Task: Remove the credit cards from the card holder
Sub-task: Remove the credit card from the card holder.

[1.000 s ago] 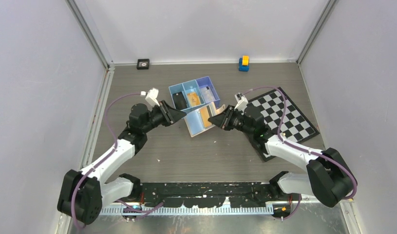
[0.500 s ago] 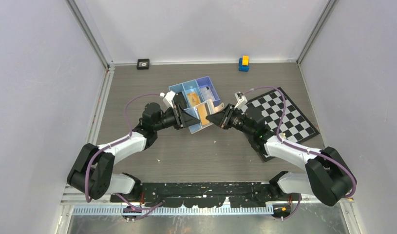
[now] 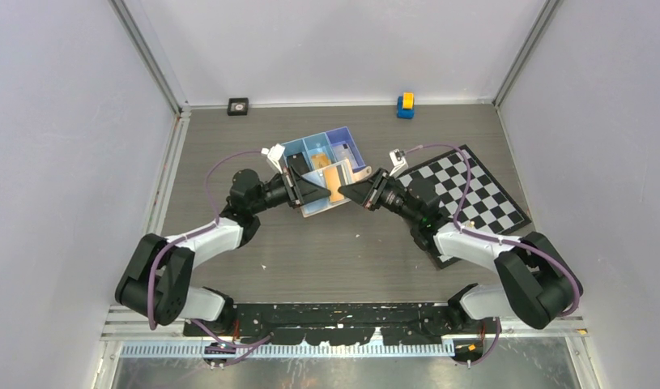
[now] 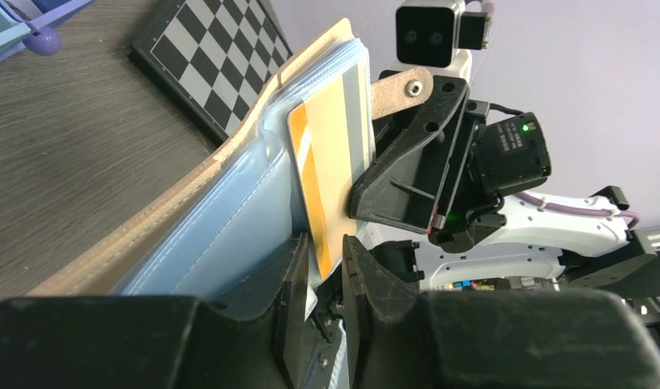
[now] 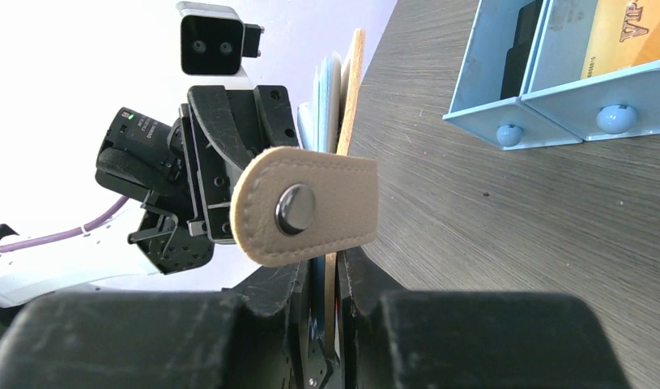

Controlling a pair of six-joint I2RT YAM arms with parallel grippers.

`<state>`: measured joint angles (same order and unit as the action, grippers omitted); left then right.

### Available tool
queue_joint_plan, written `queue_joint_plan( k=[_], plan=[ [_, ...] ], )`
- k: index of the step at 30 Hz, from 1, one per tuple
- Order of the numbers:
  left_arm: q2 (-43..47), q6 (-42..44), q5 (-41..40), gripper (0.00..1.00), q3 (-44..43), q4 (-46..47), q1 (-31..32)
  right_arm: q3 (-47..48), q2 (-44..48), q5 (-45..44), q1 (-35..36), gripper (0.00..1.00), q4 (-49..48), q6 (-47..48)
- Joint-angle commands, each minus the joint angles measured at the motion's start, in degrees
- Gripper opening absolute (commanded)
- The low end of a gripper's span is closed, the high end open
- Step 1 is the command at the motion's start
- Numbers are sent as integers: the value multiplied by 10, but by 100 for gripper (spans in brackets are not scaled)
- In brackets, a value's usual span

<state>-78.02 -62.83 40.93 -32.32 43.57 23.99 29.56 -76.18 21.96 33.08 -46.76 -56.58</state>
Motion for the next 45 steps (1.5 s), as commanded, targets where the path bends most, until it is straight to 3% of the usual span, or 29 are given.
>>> queue_joint_plan(
  k=[1,5,8,11,13,17,20,25,27,33,45],
  plan=[
    [-11,-44,27,23,9,122,-3,6,-15,45,6,0,-61,-20],
    [-27,-89,40,16,20,211,-14,8,-30,53,6,1,-77,-30],
    [-37,-110,54,3,18,256,-15,12,-45,63,7,0,-87,-38],
    [-44,-122,58,2,17,275,-15,16,-59,72,6,1,-99,-46],
    [-45,-123,60,5,16,277,-15,19,-66,78,6,1,-104,-50],
    [-47,-121,60,25,17,274,-15,26,-73,89,7,1,-106,-50],
    [-46,-96,56,25,9,209,-15,29,-71,93,12,0,-104,-42],
    [-34,-50,37,0,3,113,-17,33,-63,91,22,4,-88,-27],
    [-19,-34,27,0,5,82,-21,27,-54,83,22,14,-89,-26],
    [5,-1,10,0,3,18,-24,6,-31,55,12,28,-86,-26],
    [-16,-1,16,0,-7,-5,-28,-26,-53,62,-35,26,-178,-93]
  ],
)
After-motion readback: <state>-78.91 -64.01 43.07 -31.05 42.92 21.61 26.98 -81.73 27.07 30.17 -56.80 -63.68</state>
